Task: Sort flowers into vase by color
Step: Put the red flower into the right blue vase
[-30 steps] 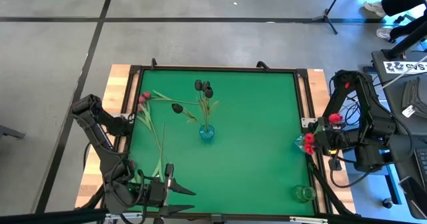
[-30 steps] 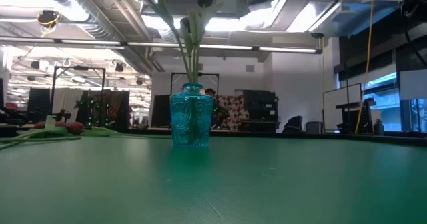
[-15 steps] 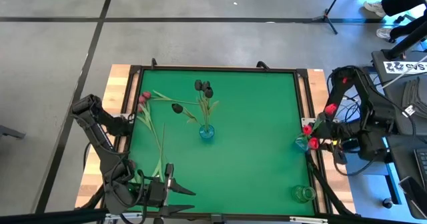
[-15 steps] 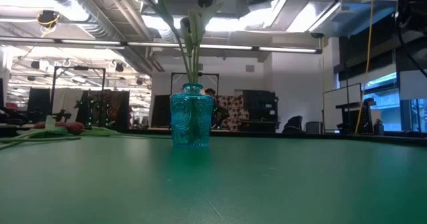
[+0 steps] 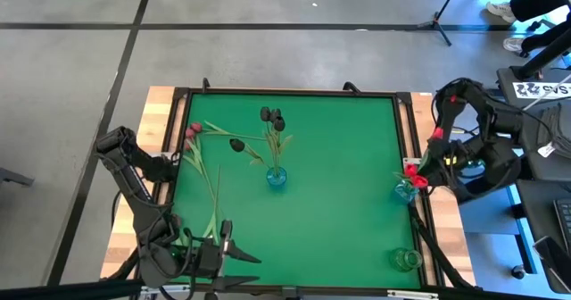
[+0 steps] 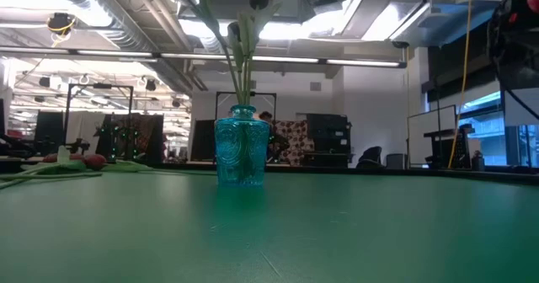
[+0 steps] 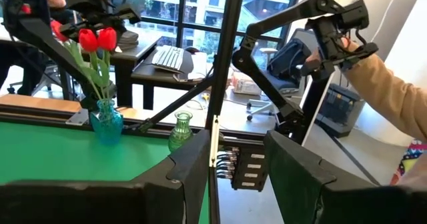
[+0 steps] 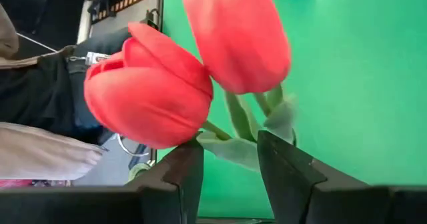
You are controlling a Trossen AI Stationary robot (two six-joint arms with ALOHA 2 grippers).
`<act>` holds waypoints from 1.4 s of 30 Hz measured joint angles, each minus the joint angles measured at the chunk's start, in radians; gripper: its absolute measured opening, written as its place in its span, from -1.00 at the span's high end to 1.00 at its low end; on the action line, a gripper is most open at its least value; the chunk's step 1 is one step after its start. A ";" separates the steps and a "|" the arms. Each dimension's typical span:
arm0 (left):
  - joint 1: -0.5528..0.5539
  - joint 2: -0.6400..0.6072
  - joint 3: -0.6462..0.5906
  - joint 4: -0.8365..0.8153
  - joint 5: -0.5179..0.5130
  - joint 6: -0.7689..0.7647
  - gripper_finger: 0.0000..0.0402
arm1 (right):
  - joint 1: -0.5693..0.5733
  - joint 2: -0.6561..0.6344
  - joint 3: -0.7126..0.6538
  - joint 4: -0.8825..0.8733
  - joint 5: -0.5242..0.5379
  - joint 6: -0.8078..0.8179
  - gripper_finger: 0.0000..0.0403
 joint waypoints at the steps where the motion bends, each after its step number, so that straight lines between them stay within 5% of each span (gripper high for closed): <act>1: -0.001 0.000 0.000 0.000 0.001 0.000 0.28 | 0.000 -0.003 0.000 -0.001 -0.001 -0.003 0.29; 23: 0.009 0.000 0.000 0.000 0.000 -0.001 0.28 | 0.000 0.016 0.000 0.183 -0.204 0.059 0.29; 42: 0.007 0.000 0.000 0.000 0.000 0.029 0.28 | 0.001 0.297 0.000 0.431 -0.271 0.028 0.29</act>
